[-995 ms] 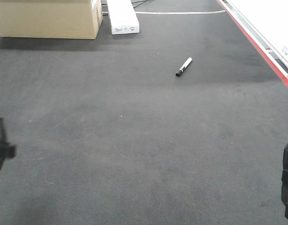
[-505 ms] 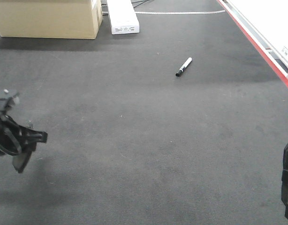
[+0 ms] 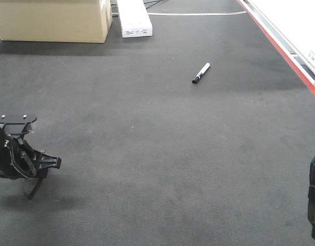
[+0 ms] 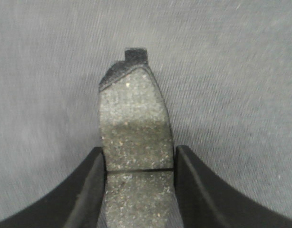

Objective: Move and align brake pads A on conveyor
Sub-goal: 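Lower the left gripper to the belt and open it, releasing its pad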

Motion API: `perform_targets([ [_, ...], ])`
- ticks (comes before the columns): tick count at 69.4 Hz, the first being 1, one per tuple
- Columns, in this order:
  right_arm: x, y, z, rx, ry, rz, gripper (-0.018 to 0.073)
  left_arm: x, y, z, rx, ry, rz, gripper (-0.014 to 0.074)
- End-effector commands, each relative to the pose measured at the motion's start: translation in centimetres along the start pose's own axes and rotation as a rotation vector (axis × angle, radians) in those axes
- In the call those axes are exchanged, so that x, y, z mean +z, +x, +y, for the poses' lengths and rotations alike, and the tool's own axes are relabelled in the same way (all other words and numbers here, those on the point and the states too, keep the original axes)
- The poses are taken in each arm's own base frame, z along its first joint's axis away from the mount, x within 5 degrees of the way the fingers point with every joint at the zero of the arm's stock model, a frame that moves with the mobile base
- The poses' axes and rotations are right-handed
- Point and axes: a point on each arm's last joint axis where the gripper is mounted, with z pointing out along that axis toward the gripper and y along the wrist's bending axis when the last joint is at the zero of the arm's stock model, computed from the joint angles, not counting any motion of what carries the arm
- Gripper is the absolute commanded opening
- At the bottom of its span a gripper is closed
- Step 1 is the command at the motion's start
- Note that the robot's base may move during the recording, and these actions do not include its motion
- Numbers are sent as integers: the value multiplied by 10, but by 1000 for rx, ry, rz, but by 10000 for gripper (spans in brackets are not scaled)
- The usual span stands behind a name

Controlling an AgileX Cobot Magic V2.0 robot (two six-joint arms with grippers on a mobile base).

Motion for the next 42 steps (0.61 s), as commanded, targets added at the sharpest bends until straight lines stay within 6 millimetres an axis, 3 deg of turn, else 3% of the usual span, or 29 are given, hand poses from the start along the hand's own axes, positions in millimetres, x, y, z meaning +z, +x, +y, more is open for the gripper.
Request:
perform_targets([
  [1,-5,-16,-1,-1,15,-112,25,-18,-14,-3,13,11,-113,358],
  [17,-5,-16,-1,-1,15,-112,25,-17,-13,-3,13,11,-95,547],
  [29,-5,-16,-1,-1,15,-112,25,-29,-12,-4,16,13,-109,558],
  [42,-5,-16,-1,-1,15,-112,25,-71,-11,-6,56,22,-234,532],
])
